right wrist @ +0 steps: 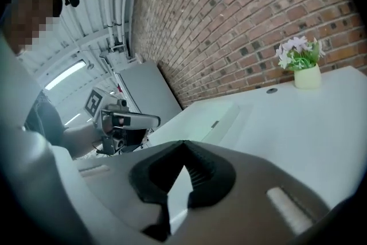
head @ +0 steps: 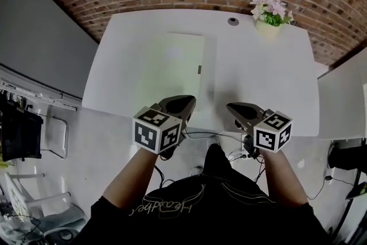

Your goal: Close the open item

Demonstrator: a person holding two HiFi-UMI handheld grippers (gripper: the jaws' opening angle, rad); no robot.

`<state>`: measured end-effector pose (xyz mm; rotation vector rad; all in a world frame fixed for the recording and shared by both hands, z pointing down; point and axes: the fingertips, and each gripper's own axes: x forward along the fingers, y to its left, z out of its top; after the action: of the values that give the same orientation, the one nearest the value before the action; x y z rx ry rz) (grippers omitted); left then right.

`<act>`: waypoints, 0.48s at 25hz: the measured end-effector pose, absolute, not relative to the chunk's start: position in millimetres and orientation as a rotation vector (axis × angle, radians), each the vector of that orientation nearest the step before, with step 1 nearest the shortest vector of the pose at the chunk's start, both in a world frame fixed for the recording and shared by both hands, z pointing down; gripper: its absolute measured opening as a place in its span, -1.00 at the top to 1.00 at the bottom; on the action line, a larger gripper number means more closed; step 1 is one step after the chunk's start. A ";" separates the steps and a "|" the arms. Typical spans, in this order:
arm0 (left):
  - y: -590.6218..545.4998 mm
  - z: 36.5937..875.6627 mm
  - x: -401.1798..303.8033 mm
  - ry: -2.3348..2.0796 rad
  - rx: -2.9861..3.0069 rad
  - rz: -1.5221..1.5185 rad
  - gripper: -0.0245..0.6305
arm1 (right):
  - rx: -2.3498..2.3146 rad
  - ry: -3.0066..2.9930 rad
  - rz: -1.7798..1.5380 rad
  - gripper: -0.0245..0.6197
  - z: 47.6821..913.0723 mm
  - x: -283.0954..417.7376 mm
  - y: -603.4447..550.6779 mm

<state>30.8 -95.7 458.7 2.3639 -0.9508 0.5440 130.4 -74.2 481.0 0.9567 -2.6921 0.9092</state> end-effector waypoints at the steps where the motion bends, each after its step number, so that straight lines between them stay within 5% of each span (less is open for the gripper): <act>1: -86.0 453.3 28.2 -0.943 2.377 0.529 0.92 | 0.946 -2.704 0.894 0.91 475.7 126.9 -68.6; 12: 25.1 405.4 0.3 -0.823 2.493 0.441 0.92 | 0.853 -2.865 0.709 0.91 395.4 77.4 20.1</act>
<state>0.3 25.1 405.4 2.4930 -0.8233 0.4406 77.4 20.1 395.4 0.8531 -2.8647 0.7086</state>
